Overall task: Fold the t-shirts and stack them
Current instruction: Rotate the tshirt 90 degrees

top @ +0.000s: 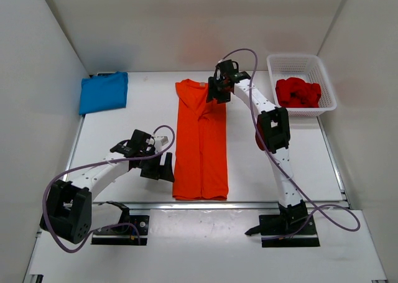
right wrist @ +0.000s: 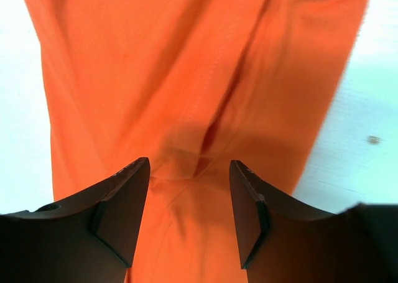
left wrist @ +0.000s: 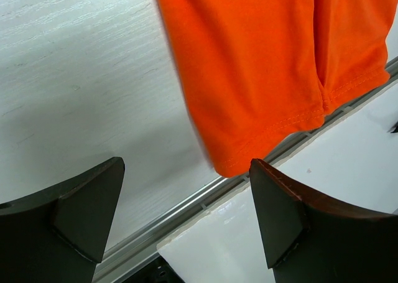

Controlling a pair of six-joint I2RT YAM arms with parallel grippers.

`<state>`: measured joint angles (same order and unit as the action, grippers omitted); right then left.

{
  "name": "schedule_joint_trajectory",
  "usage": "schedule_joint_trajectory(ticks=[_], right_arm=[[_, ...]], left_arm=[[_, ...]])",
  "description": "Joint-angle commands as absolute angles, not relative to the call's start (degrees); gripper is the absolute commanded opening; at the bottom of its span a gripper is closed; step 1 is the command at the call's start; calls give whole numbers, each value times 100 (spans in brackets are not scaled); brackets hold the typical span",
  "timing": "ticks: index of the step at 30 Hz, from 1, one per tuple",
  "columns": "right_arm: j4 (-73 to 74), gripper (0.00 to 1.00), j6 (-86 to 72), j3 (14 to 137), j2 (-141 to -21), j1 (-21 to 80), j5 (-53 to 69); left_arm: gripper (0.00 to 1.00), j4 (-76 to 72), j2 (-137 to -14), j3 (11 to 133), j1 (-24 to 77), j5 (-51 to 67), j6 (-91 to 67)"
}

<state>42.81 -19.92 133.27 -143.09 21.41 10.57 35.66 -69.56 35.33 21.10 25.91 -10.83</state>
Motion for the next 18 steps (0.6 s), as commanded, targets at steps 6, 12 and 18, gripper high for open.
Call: schedule_joint_trajectory(ticks=[6,12,18], right_arm=[[3762,50,-2171,12841,-14176,2452,1547],[3700,45,-2110,13130,-14361,2505,1485],[4252,45,-2136,13447,-14441,2356,1082]], left_arm=[[93,3428,-7058,3489,2100,2725,-1116],[93,3428,-7032,3498,2056,2725,-1133],[93,3428,-7040,3481,2074,2760,-1125]])
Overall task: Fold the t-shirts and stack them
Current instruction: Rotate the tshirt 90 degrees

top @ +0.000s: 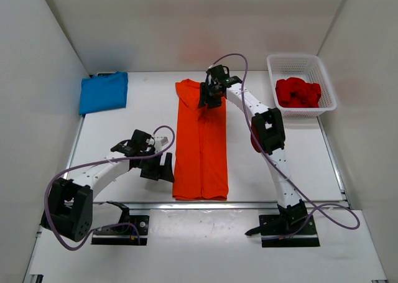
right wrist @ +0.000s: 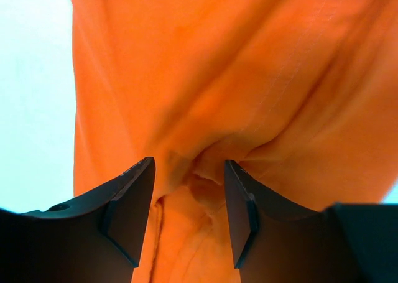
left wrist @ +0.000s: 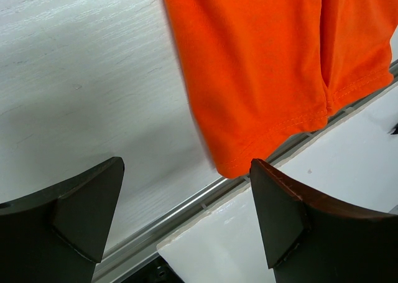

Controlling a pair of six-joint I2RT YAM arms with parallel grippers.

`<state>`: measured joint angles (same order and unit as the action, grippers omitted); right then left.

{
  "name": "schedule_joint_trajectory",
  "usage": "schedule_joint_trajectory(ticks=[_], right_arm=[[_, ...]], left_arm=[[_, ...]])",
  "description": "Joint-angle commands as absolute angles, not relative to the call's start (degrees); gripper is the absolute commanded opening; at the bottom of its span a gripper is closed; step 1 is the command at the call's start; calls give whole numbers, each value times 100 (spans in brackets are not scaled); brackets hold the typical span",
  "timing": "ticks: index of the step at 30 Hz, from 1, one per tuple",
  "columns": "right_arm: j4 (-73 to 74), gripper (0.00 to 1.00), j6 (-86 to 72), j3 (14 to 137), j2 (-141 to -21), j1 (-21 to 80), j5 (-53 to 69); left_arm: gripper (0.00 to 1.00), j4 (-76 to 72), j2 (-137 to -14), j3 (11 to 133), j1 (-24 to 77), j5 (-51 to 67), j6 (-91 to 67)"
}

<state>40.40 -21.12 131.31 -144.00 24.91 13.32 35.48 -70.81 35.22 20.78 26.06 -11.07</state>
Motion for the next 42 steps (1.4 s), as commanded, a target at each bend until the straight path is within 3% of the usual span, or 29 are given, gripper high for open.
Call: schedule_joint_trajectory(ticks=[1,10,21,28,31,36,42], right_arm=[[4384,46,-2110,13473,-14406,2364,933],[4086,48,-2021,13481,-14440,2321,1186],[4183,41,-2232,13720,-14766,2426,1450],[5062,42,-1592,14028,-14152,2680,433],[5212,44,-1381,13002,-12820,2935,10],[3985,47,-1739,8808,-10316,3172,394],[3393,48,-3188,5586,-8010,3507,816]], left_arm=[[93,3454,-7040,3489,2066,2734,-1090],[93,3445,-7102,3489,2074,2760,-1099],[94,3445,-7093,3489,2004,2760,-1116],[92,3411,-7119,3515,2415,2900,-1002],[88,3436,-7171,3446,2768,2822,-1037],[84,3428,-7505,3446,3129,2795,-1204],[84,3147,-7884,3226,2962,2865,-1572]])
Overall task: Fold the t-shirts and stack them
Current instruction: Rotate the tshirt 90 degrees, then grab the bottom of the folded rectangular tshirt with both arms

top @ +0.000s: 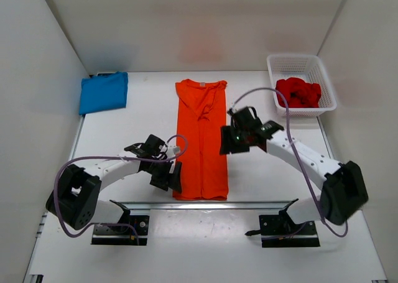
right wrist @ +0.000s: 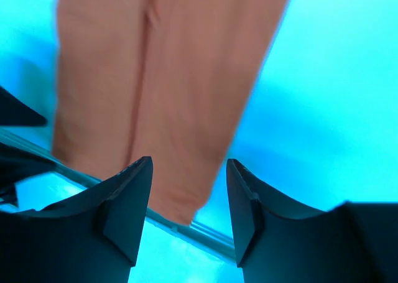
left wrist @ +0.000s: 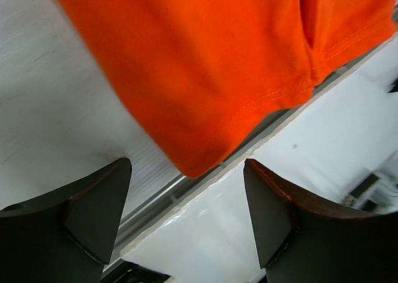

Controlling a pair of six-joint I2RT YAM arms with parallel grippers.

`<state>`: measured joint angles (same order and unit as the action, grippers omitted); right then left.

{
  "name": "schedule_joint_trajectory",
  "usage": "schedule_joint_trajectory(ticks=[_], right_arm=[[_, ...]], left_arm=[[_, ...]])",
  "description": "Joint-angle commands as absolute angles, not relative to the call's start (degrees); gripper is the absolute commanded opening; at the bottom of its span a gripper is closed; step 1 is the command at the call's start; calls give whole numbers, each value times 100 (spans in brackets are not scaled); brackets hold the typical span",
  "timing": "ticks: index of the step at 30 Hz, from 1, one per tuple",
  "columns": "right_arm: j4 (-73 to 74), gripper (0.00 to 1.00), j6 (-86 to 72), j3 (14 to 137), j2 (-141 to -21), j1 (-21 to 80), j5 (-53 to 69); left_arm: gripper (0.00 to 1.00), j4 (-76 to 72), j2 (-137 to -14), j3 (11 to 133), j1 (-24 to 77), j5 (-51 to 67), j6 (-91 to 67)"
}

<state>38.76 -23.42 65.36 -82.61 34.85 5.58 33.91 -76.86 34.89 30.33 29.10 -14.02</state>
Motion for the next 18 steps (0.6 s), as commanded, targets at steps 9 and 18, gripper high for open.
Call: schedule_joint_trajectory(ticks=[9,18], right_arm=[[2725,49,-4657,3289,-6302,3981,1011],[2031,49,-5010,2839,-6415,4104,1344]], left_arm=[[77,2865,-8006,3032,3103,2673,-1819],[60,2681,-8279,2936,3112,2672,-1837]])
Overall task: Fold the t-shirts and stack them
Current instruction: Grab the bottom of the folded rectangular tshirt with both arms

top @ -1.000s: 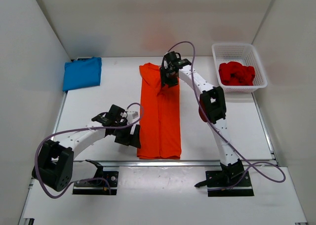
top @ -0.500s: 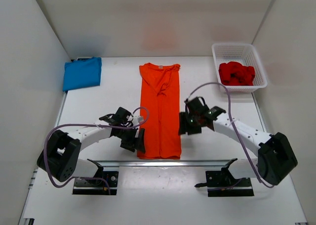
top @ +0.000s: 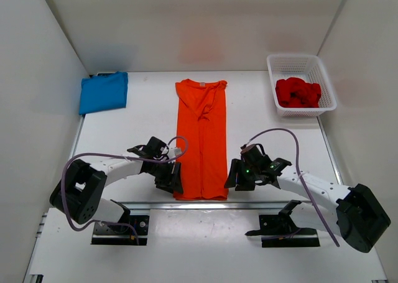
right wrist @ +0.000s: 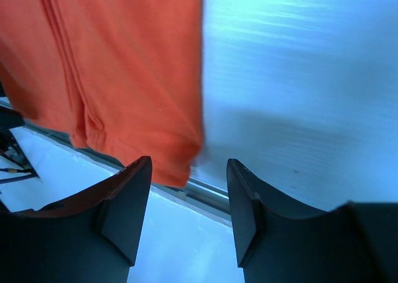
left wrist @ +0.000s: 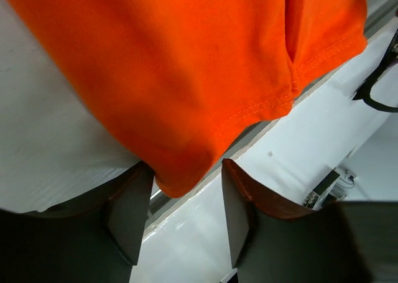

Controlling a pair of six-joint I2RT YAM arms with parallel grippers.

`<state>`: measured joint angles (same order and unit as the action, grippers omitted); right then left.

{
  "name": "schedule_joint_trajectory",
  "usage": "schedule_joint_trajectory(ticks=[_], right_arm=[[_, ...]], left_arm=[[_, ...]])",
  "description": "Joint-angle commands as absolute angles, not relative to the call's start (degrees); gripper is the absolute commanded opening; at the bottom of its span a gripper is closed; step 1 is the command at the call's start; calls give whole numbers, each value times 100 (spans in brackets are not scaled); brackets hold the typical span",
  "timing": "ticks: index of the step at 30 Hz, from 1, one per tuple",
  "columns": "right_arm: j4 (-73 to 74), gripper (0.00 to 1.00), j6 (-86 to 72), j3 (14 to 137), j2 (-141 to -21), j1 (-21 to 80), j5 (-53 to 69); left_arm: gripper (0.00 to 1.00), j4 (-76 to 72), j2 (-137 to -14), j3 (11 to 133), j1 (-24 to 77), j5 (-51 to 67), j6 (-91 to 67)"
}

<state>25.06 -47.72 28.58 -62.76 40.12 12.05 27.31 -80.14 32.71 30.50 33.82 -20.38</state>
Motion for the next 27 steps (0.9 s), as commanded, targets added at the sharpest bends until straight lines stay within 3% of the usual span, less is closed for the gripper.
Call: schedule_joint_trajectory(ticks=[1,9,15,19,23,27], right_arm=[[2004,49,-5079,2830,-6451,4122,1371],[1934,48,-5308,2628,-6547,4297,1591],[1996,47,-5343,2778,-6970,4509,1713],[1539,36,-5563,2497,-6996,4500,1924],[1275,0,-5572,2364,-6882,4386,2109],[1493,0,-5161,2889,-6917,4097,2084]], left_arm=[[59,2602,-8305,2927,3111,2663,-1846],[53,2584,-8455,2909,3252,2637,-1881],[37,2610,-8499,2909,3199,2558,-1898],[27,2654,-8499,2918,3155,2558,-1898],[22,2549,-8490,3040,3015,2820,-1846],[12,2706,-8385,3348,2962,2988,-1697]])
